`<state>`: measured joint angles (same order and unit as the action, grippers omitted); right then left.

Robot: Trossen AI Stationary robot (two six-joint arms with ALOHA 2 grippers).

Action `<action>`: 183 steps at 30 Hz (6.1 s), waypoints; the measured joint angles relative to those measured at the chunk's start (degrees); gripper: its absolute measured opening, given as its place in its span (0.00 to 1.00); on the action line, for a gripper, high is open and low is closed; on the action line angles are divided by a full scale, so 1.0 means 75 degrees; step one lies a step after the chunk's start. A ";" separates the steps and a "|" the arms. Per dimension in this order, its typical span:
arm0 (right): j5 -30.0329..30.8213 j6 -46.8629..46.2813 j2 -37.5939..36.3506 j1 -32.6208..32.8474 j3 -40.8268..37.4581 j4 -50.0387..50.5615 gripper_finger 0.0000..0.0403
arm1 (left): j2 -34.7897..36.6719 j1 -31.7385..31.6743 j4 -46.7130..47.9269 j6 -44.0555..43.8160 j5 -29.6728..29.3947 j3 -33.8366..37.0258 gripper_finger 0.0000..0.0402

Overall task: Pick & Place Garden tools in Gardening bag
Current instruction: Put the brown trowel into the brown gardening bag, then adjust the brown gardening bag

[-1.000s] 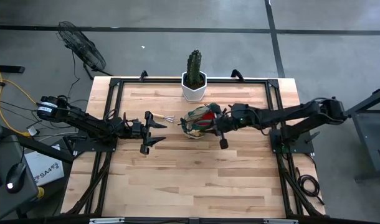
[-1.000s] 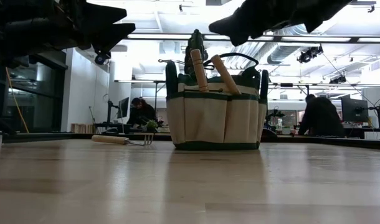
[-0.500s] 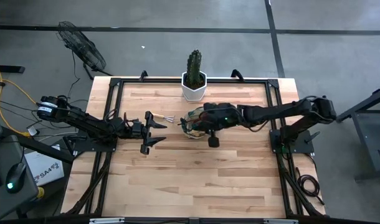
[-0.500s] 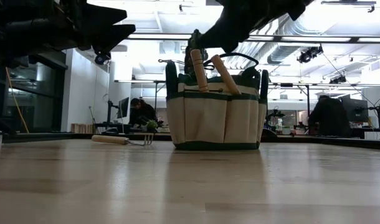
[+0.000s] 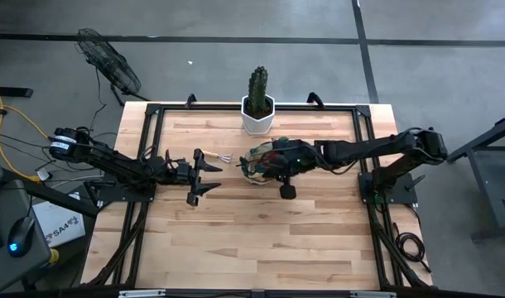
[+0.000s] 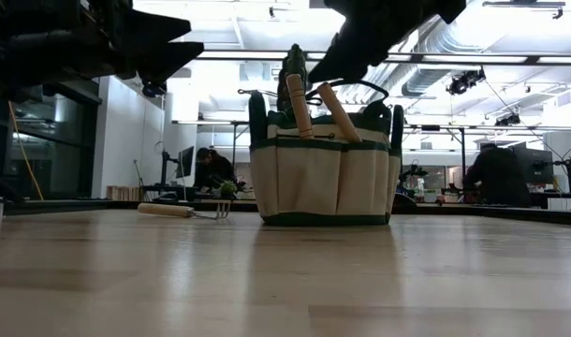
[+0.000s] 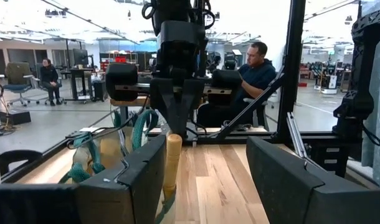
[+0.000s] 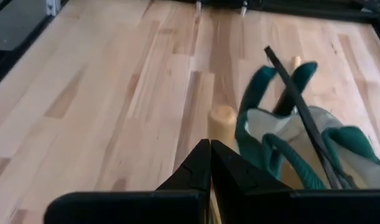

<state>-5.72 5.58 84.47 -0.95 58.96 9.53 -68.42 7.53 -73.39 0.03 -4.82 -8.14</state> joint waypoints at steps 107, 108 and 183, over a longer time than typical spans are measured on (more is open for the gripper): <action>0.3362 0.1091 -0.1335 0.0356 -0.0015 0.2293 0.38 | -0.0003 0.0000 0.0382 -0.0245 0.0041 -0.0006 0.54; 0.3388 0.1103 -0.1335 0.0356 -0.0015 0.2288 0.38 | -0.0003 0.0000 0.0382 -0.0245 0.0041 -0.0006 0.54; 0.4947 0.3667 -0.0367 -0.0109 -0.0019 0.1642 0.23 | -0.0003 0.0000 0.0598 -0.0271 0.0041 -0.0006 0.54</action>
<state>31.38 33.09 81.71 -1.77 58.82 21.85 -68.45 7.53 -68.90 -2.00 -4.51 -8.19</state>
